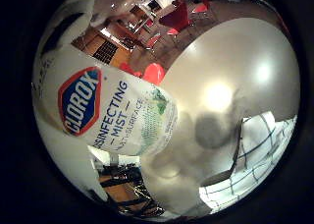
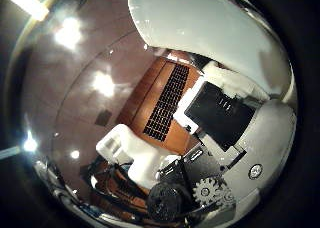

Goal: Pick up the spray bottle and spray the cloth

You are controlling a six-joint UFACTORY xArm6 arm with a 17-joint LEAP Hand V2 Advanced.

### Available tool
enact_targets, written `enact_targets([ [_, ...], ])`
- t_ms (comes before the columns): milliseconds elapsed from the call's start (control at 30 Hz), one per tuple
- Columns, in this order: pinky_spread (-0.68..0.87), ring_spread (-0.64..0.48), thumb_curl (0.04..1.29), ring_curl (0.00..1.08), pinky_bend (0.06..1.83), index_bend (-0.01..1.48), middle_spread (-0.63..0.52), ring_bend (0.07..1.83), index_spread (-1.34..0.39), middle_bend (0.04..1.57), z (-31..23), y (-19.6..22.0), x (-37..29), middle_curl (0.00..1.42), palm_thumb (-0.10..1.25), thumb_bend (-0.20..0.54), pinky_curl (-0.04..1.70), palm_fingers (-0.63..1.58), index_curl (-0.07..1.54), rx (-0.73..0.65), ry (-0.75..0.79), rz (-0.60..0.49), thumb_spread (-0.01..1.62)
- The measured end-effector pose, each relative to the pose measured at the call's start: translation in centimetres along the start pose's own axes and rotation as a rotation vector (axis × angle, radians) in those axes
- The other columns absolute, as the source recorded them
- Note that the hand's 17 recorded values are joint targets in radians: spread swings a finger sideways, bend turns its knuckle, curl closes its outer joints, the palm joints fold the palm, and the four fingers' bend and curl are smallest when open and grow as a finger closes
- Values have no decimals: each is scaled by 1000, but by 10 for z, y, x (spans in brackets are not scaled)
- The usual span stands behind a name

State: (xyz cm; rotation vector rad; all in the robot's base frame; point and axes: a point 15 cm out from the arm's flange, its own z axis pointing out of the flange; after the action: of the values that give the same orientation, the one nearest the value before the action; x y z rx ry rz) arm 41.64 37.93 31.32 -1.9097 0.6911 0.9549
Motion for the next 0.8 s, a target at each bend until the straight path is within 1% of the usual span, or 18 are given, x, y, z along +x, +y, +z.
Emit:
enact_targets([
  [333,-162,-198,867,736,1009,1158,-80,1373,-187,1394,9,12,25,678,972,-22,1411,1145,753,-18,-7,29,730],
  [467,-183,-186,855,706,992,1088,-78,1371,-194,1337,16,16,23,658,926,-30,1321,1156,740,-40,-8,23,709],
  [533,-204,-170,848,679,977,998,-77,1389,-202,1290,22,20,21,643,906,-32,1249,1155,726,-62,-7,15,683],
  [600,-239,-174,844,632,972,909,-76,1307,-218,1286,21,23,23,637,895,-32,1156,1127,717,-73,2,11,640],
  [633,-249,-176,841,627,972,899,-75,1301,-221,1260,19,24,24,627,892,-32,1138,1125,717,-74,4,13,634],
  [733,-317,-202,829,589,972,703,-85,1235,-242,1154,20,30,24,597,875,-35,1021,1046,701,-82,6,18,573],
  [767,-344,-211,820,582,991,597,-89,1225,-247,1111,20,33,25,589,867,-36,985,1014,694,-86,6,22,568],
  [800,-351,-212,818,584,999,536,-87,1236,-245,1095,20,35,26,586,876,-30,981,959,679,-91,9,23,572],
])
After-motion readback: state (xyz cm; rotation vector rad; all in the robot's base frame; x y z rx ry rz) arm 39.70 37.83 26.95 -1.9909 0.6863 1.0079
